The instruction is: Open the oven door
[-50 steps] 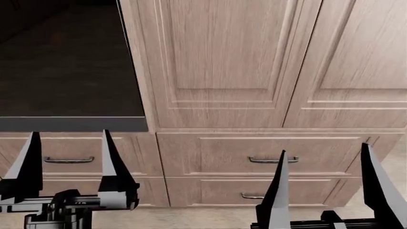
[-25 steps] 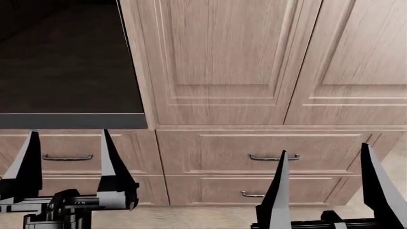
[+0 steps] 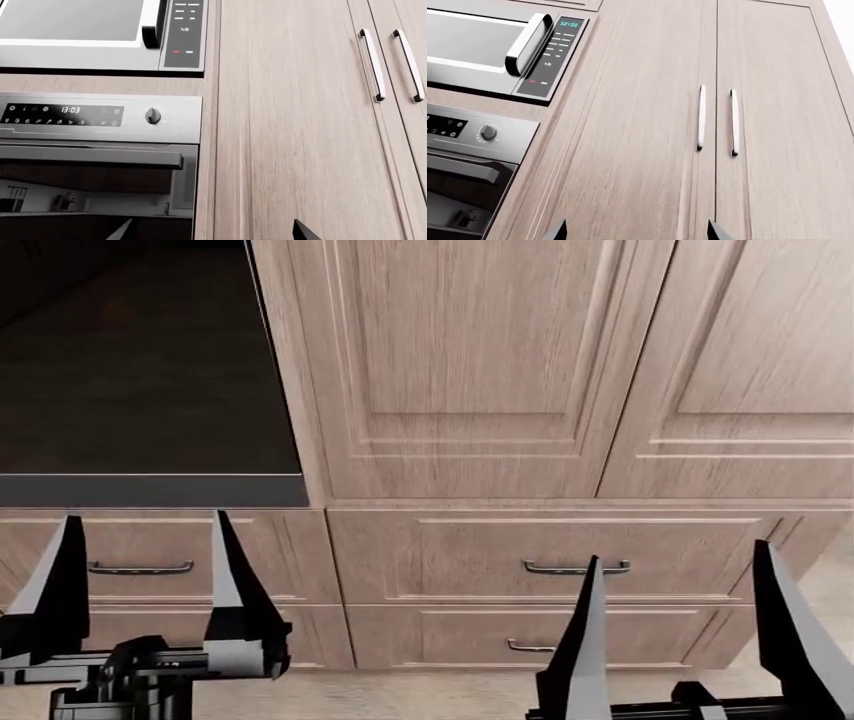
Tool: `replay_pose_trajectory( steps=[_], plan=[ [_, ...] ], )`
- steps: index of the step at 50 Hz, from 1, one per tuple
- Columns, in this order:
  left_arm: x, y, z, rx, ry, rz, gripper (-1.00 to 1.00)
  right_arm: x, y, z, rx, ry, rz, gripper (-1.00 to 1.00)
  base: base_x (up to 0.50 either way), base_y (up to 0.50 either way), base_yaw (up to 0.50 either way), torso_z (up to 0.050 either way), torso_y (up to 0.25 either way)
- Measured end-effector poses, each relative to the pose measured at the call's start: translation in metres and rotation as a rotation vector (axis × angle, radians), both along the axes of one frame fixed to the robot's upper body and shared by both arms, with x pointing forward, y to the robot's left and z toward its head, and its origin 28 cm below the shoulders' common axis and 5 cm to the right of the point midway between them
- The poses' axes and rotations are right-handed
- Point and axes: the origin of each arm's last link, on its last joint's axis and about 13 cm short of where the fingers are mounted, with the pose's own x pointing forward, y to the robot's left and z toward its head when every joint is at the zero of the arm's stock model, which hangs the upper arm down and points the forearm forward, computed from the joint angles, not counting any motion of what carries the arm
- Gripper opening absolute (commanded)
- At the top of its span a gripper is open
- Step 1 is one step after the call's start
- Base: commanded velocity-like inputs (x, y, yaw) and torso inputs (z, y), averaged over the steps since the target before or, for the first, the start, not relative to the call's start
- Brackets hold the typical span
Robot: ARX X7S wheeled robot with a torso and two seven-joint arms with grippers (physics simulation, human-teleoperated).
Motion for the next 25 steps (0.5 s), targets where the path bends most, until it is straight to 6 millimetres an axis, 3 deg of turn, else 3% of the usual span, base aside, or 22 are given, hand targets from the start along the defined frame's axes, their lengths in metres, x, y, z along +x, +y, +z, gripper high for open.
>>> replay_pose_trajectory(
  steps=[8,25],
  plan=[
    [-0.0001,-0.0001,0.0000,0.001,0.000,0.000,1.00,-0.0005,0.0001,0.0002,0.004,0.001,0.006,1.00,0.00,0.00,0.05,0.000,0.000],
    [0.0003,-0.0001,-0.0001,0.001,-0.001,0.000,1.00,-0.0010,0.0003,-0.0002,0.007,-0.001,0.013,1.00,0.00,0.00,0.50,0.000,0.000]
  ],
)
